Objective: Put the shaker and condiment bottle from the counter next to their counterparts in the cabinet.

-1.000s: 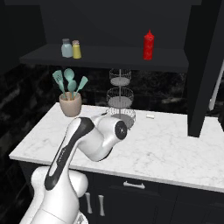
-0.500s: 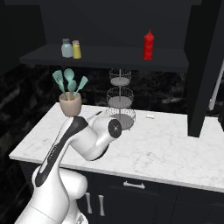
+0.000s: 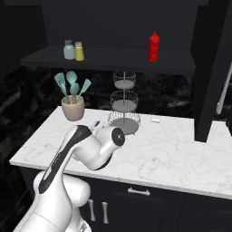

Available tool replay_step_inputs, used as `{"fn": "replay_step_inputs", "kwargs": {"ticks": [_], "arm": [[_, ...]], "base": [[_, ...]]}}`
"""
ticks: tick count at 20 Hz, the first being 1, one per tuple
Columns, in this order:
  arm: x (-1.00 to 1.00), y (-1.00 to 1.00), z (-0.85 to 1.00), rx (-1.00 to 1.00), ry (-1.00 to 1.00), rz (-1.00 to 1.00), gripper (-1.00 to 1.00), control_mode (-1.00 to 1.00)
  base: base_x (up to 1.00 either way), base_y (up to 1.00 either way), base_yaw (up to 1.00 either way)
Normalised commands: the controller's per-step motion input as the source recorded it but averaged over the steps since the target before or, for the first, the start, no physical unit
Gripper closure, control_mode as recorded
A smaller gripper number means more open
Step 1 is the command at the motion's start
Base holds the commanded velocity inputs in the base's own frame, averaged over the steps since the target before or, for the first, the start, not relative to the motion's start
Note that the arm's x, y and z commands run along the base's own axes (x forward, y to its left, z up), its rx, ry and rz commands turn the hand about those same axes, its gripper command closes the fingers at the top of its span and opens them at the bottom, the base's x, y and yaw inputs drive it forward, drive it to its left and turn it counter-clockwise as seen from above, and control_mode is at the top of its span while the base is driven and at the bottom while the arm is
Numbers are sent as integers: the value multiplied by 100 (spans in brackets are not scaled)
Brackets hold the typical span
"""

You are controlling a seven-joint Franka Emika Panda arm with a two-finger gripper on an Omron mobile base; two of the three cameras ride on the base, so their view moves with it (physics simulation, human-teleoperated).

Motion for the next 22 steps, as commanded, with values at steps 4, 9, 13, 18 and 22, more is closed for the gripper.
{"fn": "replay_step_inputs", "kwargs": {"ticks": [4,9,13,18,22], "arm": [[2,0,-4,-1,-6,23,-100,-100],[32,-11,0,0,-2,14,-100,-100],[63,-23,0,0,0,4,-100,-100],[64,-27,0,0,0,0,-100,-100],[39,-9,-1,0,0,2,-100,-100]], "base": [[0,0,0],[0,0,0],[0,0,0],[0,0,0],[0,0,0]]}}
